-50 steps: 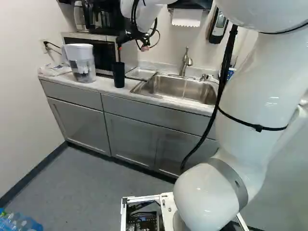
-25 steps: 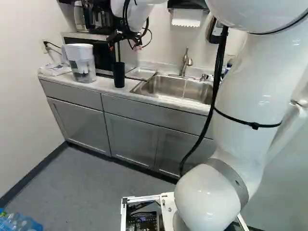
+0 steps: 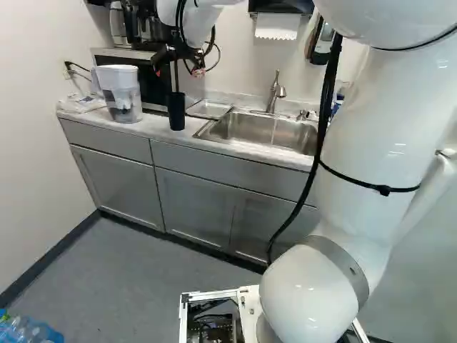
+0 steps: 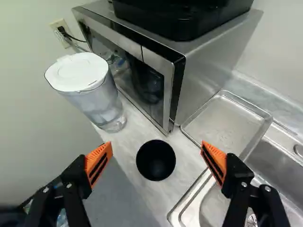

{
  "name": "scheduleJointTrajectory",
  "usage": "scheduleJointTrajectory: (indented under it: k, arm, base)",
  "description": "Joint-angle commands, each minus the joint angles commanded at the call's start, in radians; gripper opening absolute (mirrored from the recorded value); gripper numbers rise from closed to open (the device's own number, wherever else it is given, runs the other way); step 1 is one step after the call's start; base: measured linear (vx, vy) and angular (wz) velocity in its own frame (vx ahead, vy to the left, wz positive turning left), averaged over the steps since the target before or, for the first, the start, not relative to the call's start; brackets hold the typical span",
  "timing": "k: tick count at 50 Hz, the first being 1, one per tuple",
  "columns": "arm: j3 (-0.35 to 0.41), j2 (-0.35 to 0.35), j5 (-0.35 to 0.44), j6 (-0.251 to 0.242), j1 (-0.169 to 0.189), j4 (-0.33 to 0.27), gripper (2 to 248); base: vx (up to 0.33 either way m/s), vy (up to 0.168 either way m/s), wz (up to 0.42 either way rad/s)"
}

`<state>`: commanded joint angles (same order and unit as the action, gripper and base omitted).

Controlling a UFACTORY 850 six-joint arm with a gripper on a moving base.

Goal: Rinse the cup and place it in the tray

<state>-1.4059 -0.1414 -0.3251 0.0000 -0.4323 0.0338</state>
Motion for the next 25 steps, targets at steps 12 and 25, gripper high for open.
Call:
scheduleJointTrajectory:
  k: [12, 25]
  arm:
    - [0.013, -0.012, 0.008, 0.0, 0.0, 0.0, 247]
    - [0.026, -0.027, 0.026, 0.0, 0.0, 0.0, 247]
  base:
    - [0.0, 0.0, 0.0]
    - [0.0, 0.0, 0.0]
